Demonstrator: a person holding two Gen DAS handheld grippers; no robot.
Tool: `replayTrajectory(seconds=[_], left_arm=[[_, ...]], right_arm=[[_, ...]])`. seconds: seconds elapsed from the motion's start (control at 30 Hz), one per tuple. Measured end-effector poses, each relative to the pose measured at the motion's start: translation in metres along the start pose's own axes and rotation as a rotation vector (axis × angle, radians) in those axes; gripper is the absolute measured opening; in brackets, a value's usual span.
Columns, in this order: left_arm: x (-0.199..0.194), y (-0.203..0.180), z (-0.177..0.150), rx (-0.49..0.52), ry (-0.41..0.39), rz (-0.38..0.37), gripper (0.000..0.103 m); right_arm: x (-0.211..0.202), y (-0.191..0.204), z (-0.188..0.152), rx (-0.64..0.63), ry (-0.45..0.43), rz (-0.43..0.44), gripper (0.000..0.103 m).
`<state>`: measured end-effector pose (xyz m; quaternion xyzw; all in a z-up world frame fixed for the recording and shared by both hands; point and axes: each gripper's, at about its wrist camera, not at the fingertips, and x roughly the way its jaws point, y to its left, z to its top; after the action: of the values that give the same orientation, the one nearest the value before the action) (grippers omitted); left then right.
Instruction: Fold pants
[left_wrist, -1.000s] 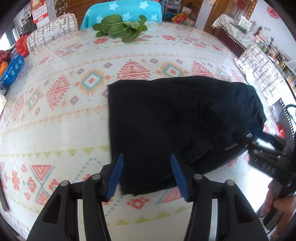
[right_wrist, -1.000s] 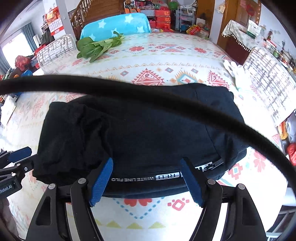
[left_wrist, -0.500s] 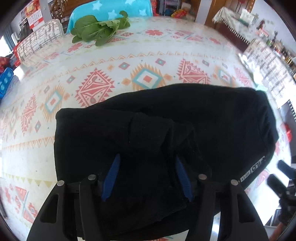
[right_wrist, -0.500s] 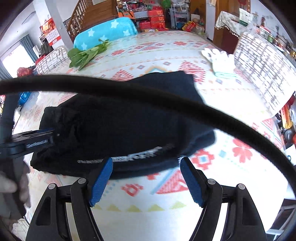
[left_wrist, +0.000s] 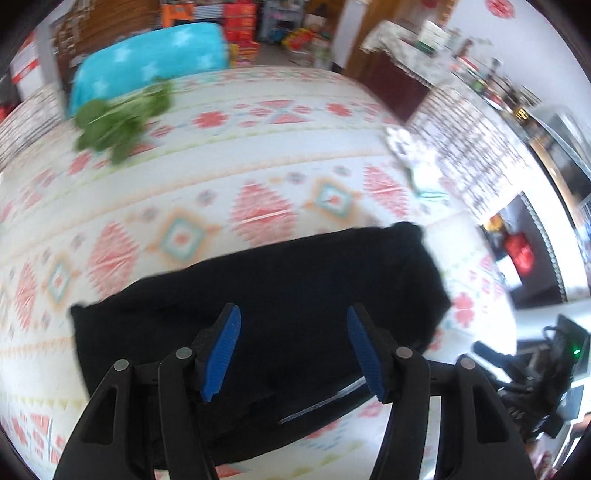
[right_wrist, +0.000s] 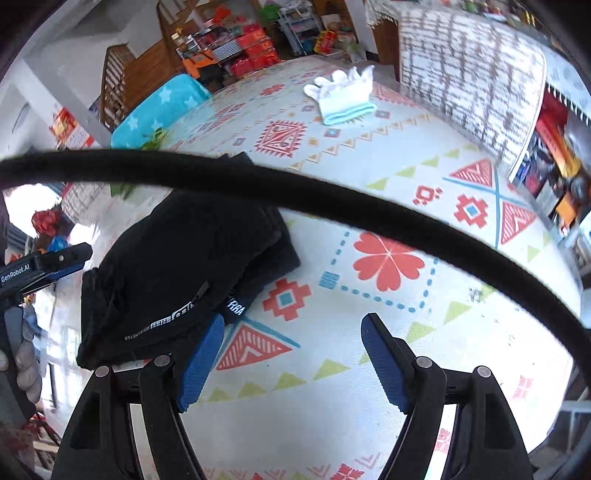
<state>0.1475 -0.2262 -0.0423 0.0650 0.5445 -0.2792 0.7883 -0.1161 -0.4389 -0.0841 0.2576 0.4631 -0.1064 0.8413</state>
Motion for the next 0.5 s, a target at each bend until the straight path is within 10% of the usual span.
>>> replayTrajectory(seconds=[0.5], left_arm=[[0.101,-0.105,0.081,0.265,0.139,-0.165,0.059]], right_arm=[[0.027,-0.011,0.018,0.074,0.005,0.236,0.083]])
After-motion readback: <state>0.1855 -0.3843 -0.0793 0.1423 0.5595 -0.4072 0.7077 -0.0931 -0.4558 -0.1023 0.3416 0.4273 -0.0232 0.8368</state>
